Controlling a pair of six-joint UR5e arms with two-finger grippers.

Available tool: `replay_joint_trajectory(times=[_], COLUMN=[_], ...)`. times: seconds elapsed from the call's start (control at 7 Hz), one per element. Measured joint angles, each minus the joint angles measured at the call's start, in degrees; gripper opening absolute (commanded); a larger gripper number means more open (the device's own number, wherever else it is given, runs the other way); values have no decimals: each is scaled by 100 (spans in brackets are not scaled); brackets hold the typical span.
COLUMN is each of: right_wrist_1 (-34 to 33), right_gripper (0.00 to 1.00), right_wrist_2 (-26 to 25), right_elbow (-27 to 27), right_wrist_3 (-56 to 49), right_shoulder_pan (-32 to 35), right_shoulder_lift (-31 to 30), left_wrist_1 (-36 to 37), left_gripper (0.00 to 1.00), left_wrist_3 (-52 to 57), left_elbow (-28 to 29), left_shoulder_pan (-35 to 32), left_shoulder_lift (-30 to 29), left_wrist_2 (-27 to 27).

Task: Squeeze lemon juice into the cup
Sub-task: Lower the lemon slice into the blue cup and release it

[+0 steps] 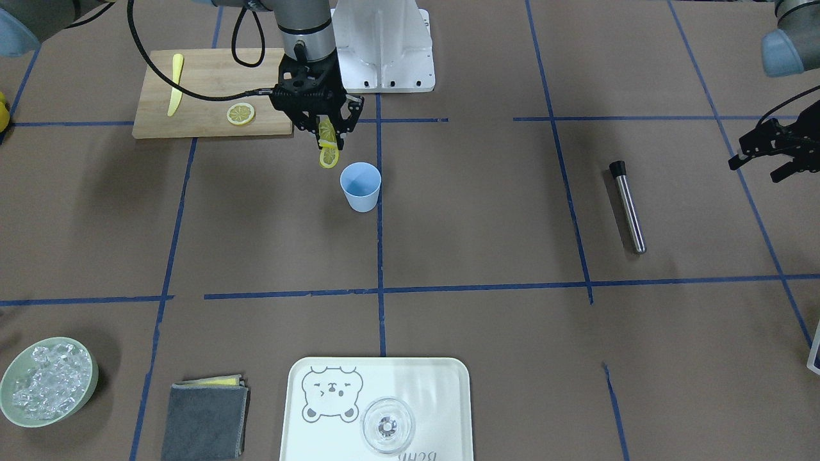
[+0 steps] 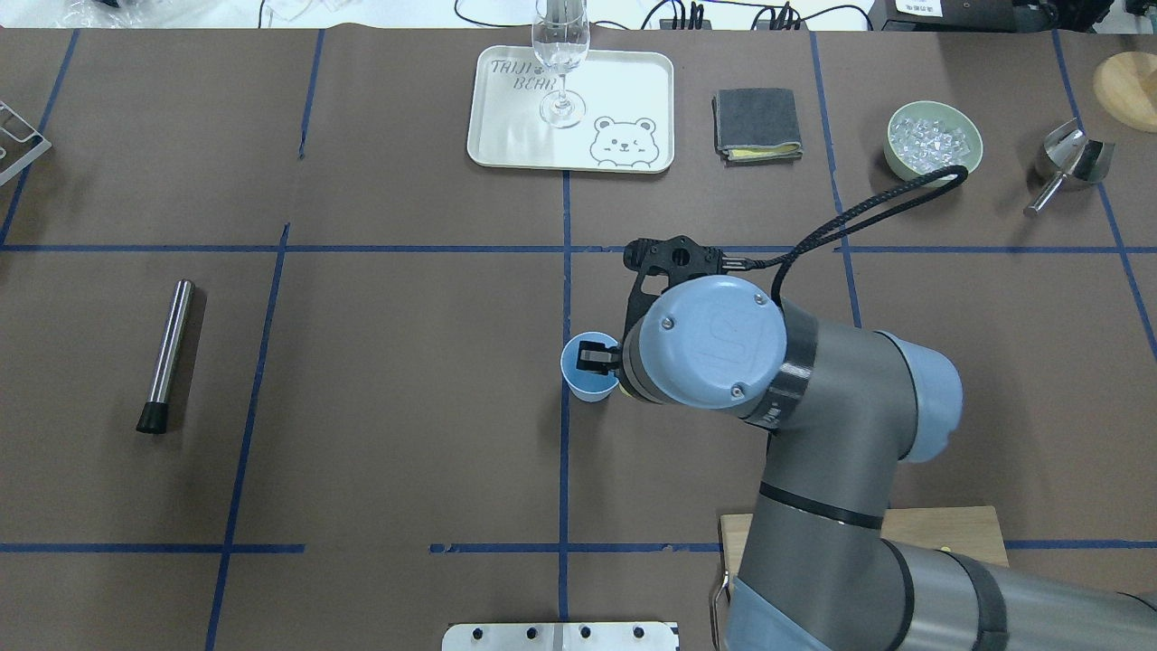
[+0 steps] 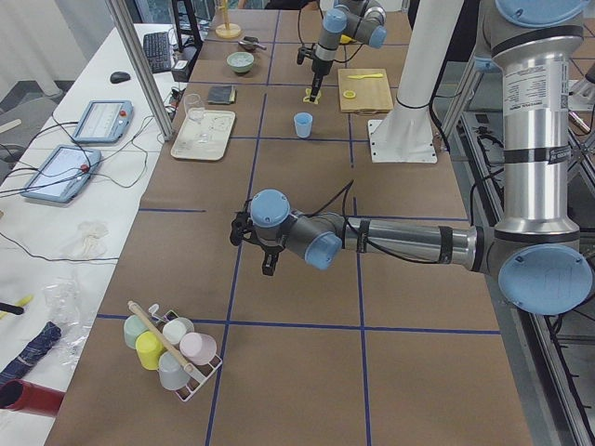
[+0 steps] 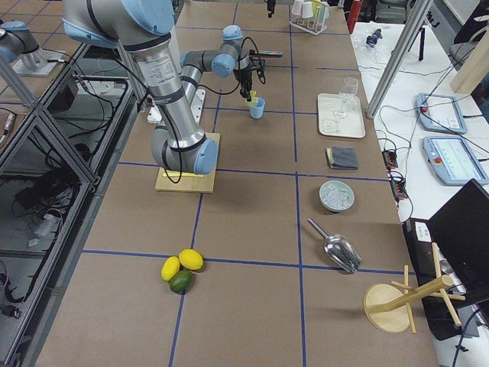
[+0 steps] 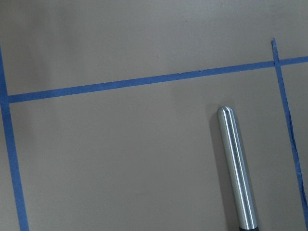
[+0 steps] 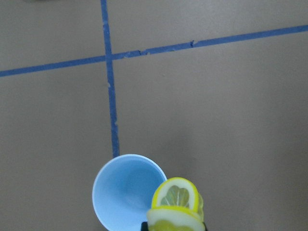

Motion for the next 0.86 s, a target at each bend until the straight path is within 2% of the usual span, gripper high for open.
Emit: replay_joint_trajectory(times=[0.29, 0.57, 0.86], right_wrist_1=[359, 472, 485], right_gripper=[34, 50, 61], right_wrist_2=[4, 5, 5], right_elbow=[-640, -844, -935], right_wrist_3=[32, 30, 22], right_shoulder_pan=[89, 99, 88], right_shoulder_lift=[379, 455, 460], left_wrist_1=[-3, -3, -3], left_gripper=[100, 100, 100], left_wrist_3=[0, -6, -14], left_elbow=[-8, -45, -71], left_shoulder_pan=[0, 0, 0], left_shoulder_lift=[1, 4, 8], left_wrist_2=[0, 0, 0])
